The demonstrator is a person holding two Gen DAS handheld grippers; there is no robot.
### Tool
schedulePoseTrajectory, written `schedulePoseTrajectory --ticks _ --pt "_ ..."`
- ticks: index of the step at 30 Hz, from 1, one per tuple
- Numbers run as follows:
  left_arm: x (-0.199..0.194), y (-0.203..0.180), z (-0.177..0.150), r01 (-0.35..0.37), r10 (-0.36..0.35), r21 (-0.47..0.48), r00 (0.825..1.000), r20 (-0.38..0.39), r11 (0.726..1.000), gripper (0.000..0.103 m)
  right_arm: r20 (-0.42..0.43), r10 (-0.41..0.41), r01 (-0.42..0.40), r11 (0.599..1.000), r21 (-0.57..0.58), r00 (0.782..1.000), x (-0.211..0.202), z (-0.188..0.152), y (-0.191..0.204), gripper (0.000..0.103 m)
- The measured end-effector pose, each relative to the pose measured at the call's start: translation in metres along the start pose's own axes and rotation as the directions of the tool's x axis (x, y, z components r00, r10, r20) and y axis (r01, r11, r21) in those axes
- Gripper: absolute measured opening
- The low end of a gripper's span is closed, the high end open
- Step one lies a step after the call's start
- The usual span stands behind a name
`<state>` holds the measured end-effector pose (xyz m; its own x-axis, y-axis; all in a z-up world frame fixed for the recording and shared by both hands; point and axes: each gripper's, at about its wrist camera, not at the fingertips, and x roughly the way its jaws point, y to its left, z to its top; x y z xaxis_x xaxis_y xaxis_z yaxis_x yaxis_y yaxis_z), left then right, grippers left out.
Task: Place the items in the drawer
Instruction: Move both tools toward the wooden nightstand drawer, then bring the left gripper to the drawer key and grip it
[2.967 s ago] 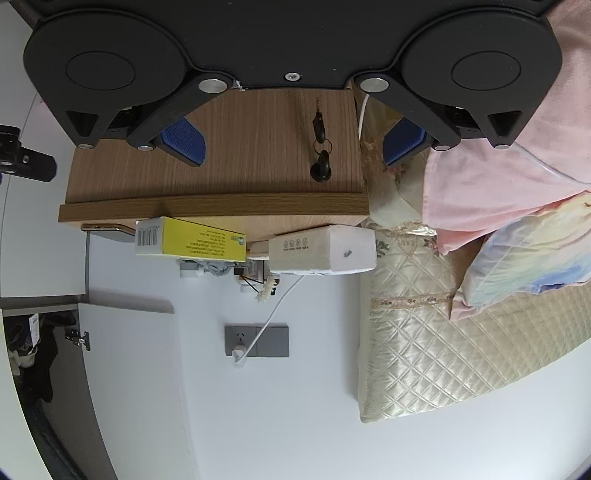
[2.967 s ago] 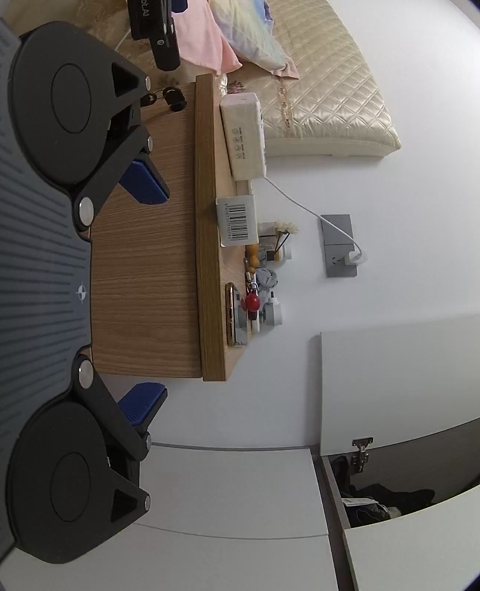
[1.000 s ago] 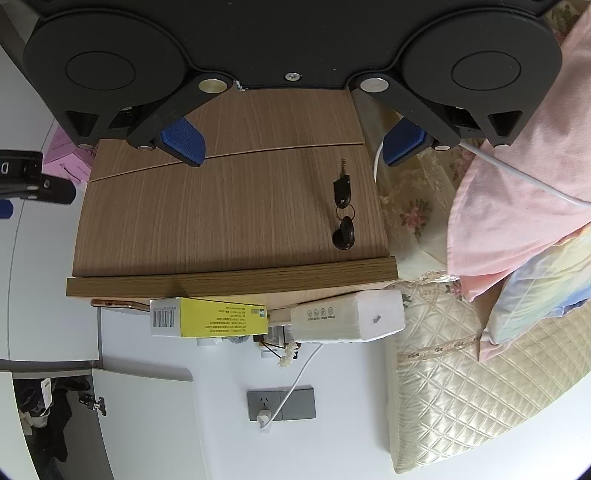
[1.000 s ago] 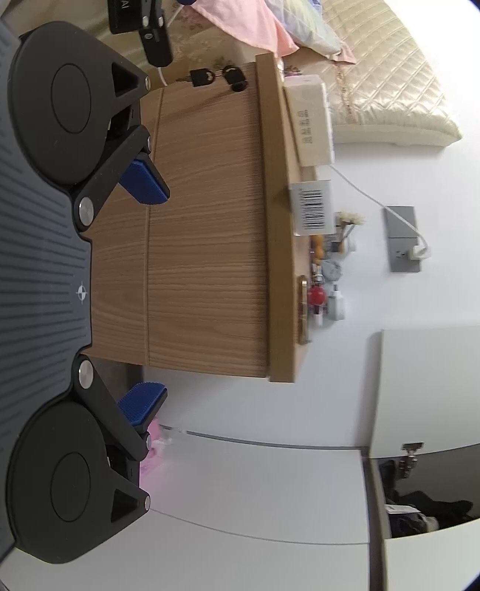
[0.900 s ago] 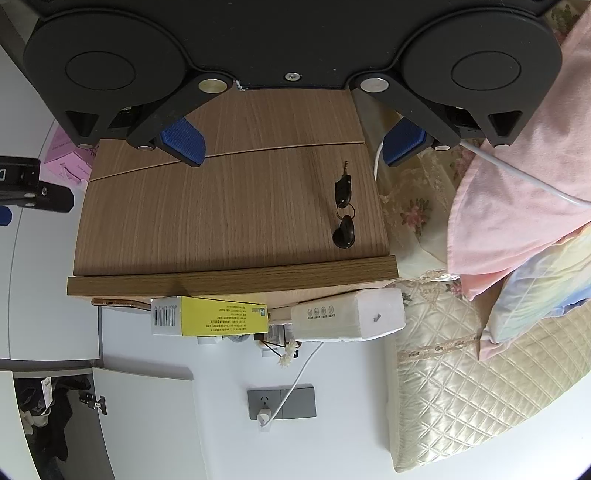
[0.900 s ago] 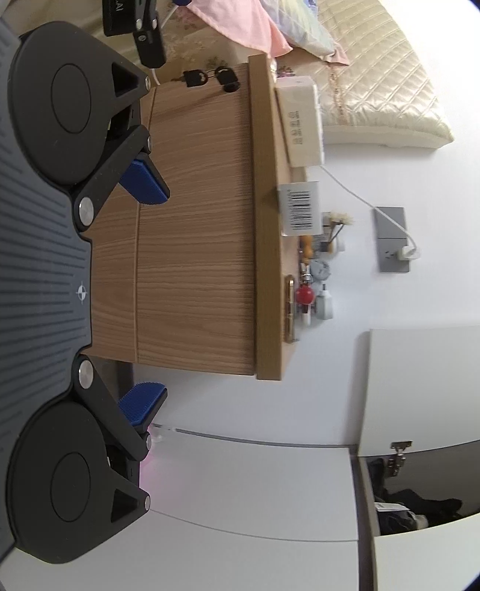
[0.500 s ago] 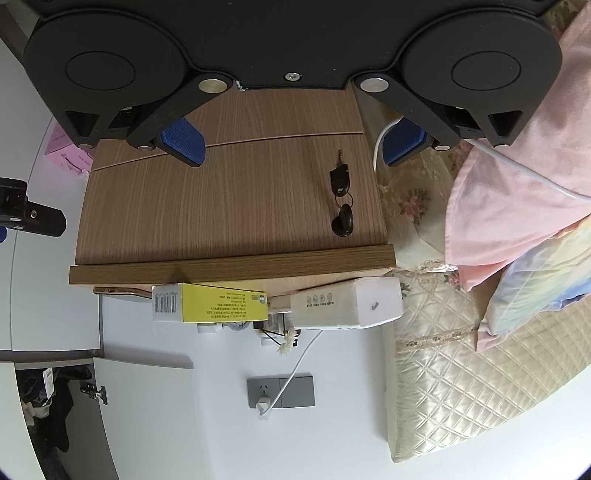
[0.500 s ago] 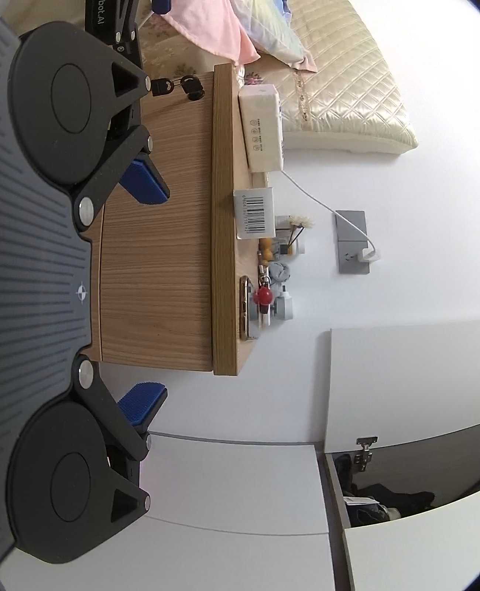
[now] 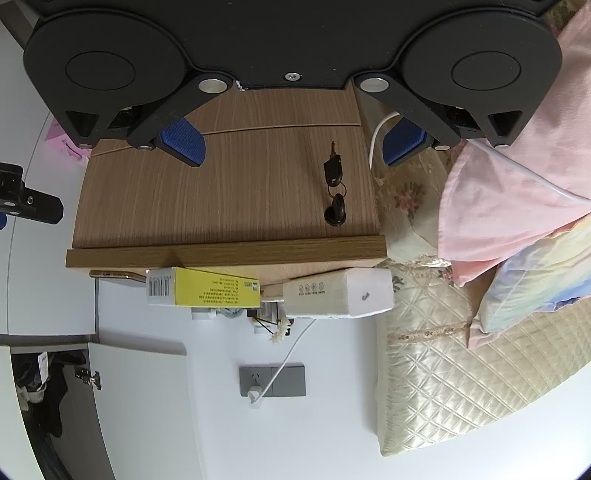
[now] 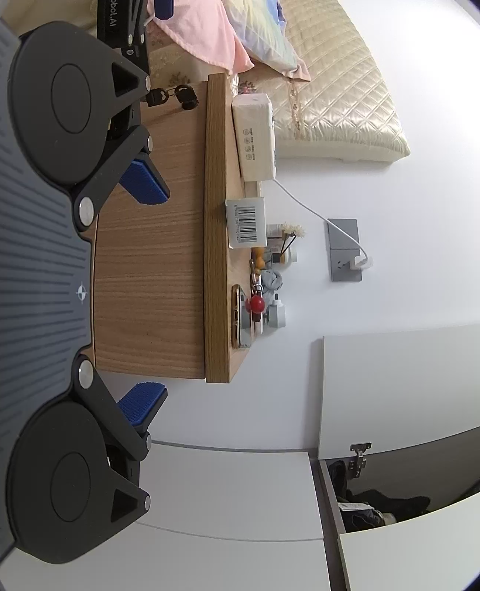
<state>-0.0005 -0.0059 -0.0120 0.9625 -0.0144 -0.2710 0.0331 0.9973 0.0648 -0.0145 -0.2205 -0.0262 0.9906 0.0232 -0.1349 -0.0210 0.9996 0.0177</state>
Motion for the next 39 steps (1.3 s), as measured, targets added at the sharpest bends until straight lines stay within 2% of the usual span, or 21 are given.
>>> schedulePoseTrajectory --ticks 12,17,21,24,30,34,37,39 --pt "-0.004 0.002 0.001 -0.012 0.013 -0.011 1.0 0.018 1.0 0.102 0.022 0.003 -0.004 1.0 0.02 1.0 -0.005 0.001 -0.003 0.103" --pt "-0.004 0.002 0.002 0.022 -0.022 -0.002 1.0 0.009 1.0 0.102 0.046 0.031 -0.031 0.999 0.013 0.998 -0.006 0.001 -0.005 0.103" --pt "-0.006 0.004 0.004 0.04 -0.04 -0.018 0.999 0.034 0.999 0.102 0.075 0.027 -0.025 0.999 -0.032 0.997 -0.005 -0.002 -0.005 0.103" --pt "-0.005 0.004 0.003 0.013 -0.014 0.013 0.998 0.053 1.0 0.102 0.087 0.023 -0.017 0.998 -0.06 0.996 -0.006 -0.005 -0.005 0.103" --pt "0.007 0.015 0.005 -0.037 0.037 -0.022 0.999 0.026 0.999 0.102 0.13 0.026 -0.016 0.997 -0.078 0.991 -0.01 -0.004 -0.007 0.103" --pt "0.012 0.027 0.009 -0.036 0.036 -0.093 0.999 -0.001 0.995 0.102 0.153 0.015 -0.01 0.999 -0.033 0.988 -0.008 -0.003 -0.016 0.103" --pt "0.014 0.031 0.014 -0.032 0.034 -0.078 0.999 0.028 0.996 0.102 0.129 0.025 -0.027 0.999 0.018 0.991 -0.002 0.0 -0.026 0.103" --pt "0.018 0.035 0.016 -0.002 0.004 -0.078 1.0 0.027 0.997 0.102 0.11 0.035 -0.041 0.998 0.054 0.993 0.002 0.003 -0.033 0.103"
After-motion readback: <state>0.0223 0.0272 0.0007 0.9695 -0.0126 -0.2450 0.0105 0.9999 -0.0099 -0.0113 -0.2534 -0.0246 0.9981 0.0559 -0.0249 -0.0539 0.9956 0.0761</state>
